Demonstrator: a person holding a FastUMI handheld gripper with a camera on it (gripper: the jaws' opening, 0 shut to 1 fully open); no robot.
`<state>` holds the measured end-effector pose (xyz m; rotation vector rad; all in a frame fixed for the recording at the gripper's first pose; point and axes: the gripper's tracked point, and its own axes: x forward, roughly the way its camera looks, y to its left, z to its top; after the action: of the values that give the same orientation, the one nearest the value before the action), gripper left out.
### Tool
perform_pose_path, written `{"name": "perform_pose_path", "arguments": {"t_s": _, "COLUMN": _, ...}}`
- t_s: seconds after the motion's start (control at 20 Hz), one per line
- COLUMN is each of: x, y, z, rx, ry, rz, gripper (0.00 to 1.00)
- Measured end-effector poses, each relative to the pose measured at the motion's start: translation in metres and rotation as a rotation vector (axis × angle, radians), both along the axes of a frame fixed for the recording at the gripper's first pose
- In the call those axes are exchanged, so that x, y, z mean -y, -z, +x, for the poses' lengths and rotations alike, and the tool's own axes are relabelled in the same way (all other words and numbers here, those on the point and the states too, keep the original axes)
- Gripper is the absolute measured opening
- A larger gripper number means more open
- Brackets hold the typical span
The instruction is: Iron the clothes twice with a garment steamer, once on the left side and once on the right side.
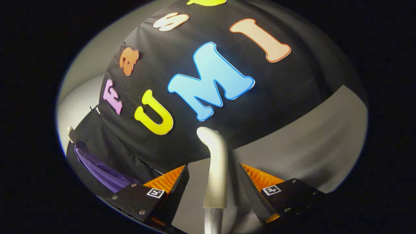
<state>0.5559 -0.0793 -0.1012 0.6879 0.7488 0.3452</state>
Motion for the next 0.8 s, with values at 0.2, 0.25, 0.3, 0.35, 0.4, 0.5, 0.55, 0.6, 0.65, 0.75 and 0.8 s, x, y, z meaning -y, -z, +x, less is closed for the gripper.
{"name": "perform_pose_path", "arguments": {"t_s": 0.2, "x": -0.006, "y": 0.017, "z": 0.001, "rx": -0.077, "ry": -0.01, "rz": 0.069, "gripper": 0.84}}
{"name": "perform_pose_path", "arguments": {"t_s": 0.25, "x": -0.007, "y": 0.021, "z": -0.001, "rx": -0.093, "ry": -0.012, "rz": 0.077, "gripper": 0.81}}
{"name": "perform_pose_path", "arguments": {"t_s": 0.3, "x": -0.008, "y": 0.024, "z": -0.002, "rx": -0.108, "ry": -0.018, "rz": 0.095, "gripper": 0.8}}
{"name": "perform_pose_path", "arguments": {"t_s": 0.35, "x": -0.01, "y": 0.025, "z": -0.004, "rx": -0.125, "ry": -0.026, "rz": 0.119, "gripper": 0.74}}
{"name": "perform_pose_path", "arguments": {"t_s": 0.4, "x": -0.013, "y": 0.026, "z": -0.007, "rx": -0.145, "ry": -0.028, "rz": 0.141, "gripper": 0.69}}
{"name": "perform_pose_path", "arguments": {"t_s": 0.5, "x": -0.015, "y": 0.025, "z": -0.005, "rx": -0.174, "ry": -0.009, "rz": 0.192, "gripper": 0.58}}
{"name": "perform_pose_path", "arguments": {"t_s": 0.55, "x": -0.013, "y": 0.025, "z": -0.005, "rx": -0.184, "ry": 0.006, "rz": 0.207, "gripper": 0.54}}
{"name": "perform_pose_path", "arguments": {"t_s": 0.6, "x": -0.014, "y": 0.028, "z": -0.006, "rx": -0.188, "ry": 0.008, "rz": 0.212, "gripper": 0.5}}
{"name": "perform_pose_path", "arguments": {"t_s": 0.65, "x": -0.015, "y": 0.029, "z": -0.005, "rx": -0.189, "ry": 0.008, "rz": 0.215, "gripper": 0.46}}
{"name": "perform_pose_path", "arguments": {"t_s": 0.75, "x": -0.014, "y": 0.027, "z": -0.007, "rx": -0.187, "ry": 0.007, "rz": 0.214, "gripper": 0.4}}
{"name": "perform_pose_path", "arguments": {"t_s": 0.8, "x": -0.014, "y": 0.024, "z": -0.009, "rx": -0.18, "ry": 0.004, "rz": 0.209, "gripper": 0.38}}
